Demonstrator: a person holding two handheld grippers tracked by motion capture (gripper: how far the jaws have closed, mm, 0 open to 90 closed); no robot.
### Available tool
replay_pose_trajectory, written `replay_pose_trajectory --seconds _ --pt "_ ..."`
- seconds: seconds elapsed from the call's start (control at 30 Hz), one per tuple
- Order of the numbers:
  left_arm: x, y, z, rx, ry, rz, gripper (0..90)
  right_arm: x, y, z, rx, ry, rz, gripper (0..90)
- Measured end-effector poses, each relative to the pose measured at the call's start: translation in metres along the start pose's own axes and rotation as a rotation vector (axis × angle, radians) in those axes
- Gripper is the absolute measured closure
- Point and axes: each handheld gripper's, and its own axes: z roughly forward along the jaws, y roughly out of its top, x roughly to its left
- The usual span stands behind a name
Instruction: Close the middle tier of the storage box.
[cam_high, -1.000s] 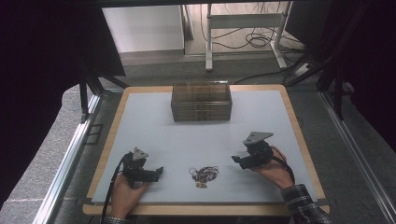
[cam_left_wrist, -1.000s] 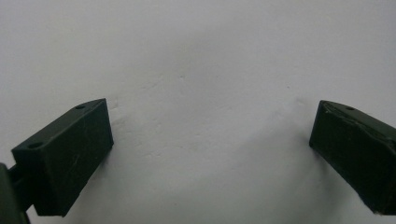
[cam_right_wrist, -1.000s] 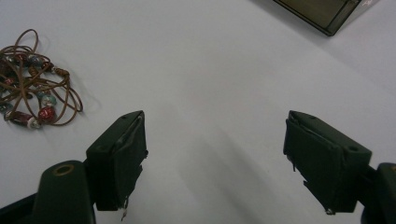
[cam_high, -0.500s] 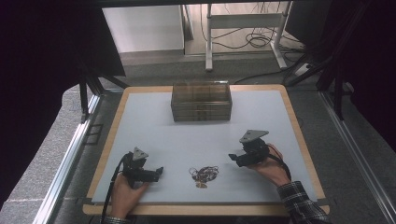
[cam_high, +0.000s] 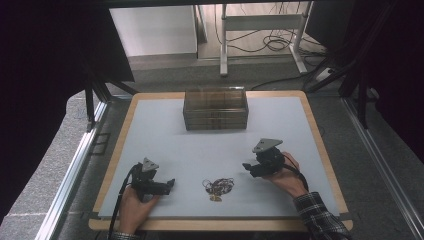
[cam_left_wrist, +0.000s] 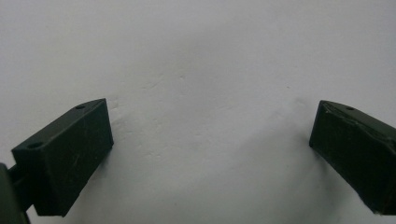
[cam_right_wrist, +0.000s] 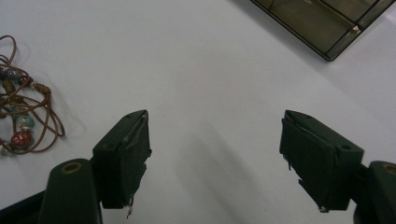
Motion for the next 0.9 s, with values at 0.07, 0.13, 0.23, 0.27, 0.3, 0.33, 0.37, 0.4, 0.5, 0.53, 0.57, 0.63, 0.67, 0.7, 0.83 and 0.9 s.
replay_pose_trajectory --seconds 0.07,0.13,0.23,0.27,0.3,0.33,0.37,0.4,0.5,0.53,0.57,0.63,0.67,0.7,0.83,0.9 --pt "0.0 0.0 0.0 0.0 0.0 0.0 0.0 0.001 0.002 0.002 0.0 -0.007 -0.004 24.0" --pt "0.0 0.0 0.0 0.0 0.0 0.0 0.0 0.001 0.003 0.003 0.001 -0.009 -0.005 24.5" --pt "0.0 0.0 0.0 0.0 0.0 0.0 0.0 0.001 0.004 0.005 0.001 -0.018 -0.01 25.2" --pt "0.0 0.0 0.0 0.0 0.0 0.0 0.0 0.001 0.004 0.006 0.002 -0.021 -0.014 25.4" --pt "0.0 0.0 0.0 0.0 0.0 0.0 0.0 0.001 0.005 0.006 0.003 -0.025 -0.018 25.6" --pt "0.0 0.0 0.0 0.0 0.0 0.0 0.0 0.001 0.005 0.006 0.003 -0.025 -0.018 25.6" --pt "0.0 0.0 0.0 0.0 0.0 0.0 0.0 0.002 0.006 0.008 0.006 -0.034 -0.031 26.6" --pt "0.0 0.0 0.0 0.0 0.0 0.0 0.0 0.002 0.006 0.008 0.006 -0.034 -0.031 26.6" --pt "0.0 0.0 0.0 0.0 0.0 0.0 0.0 0.003 0.008 0.01 0.01 -0.052 -0.059 28.1" --pt "0.0 0.0 0.0 0.0 0.0 0.0 0.0 0.003 0.008 0.01 0.01 -0.052 -0.059 28.1" --pt "0.0 0.0 0.0 0.003 0.0 0.004 0.0 0.004 0.009 0.011 0.013 -0.062 -0.078 28.6" --pt "0.0 0.0 0.0 0.0 0.0 0.0 0.0 0.005 0.009 0.012 0.012 -0.066 -0.085 28.7" --pt "0.0 0.0 0.0 0.0 0.0 0.0 0.0 0.005 0.01 0.013 0.009 -0.071 -0.094 28.7" --pt "0.0 0.0 0.0 0.0 0.0 0.0 0.0 0.005 0.011 0.013 0.006 -0.078 -0.102 28.7" --pt "0.0 0.0 0.0 0.0 0.0 0.0 0.0 0.006 0.013 0.015 0.0 -0.101 -0.13 28.7" --pt "0.0 0.0 0.0 0.0 0.0 0.0 0.0 0.007 0.014 0.016 -0.001 -0.111 -0.143 28.8"
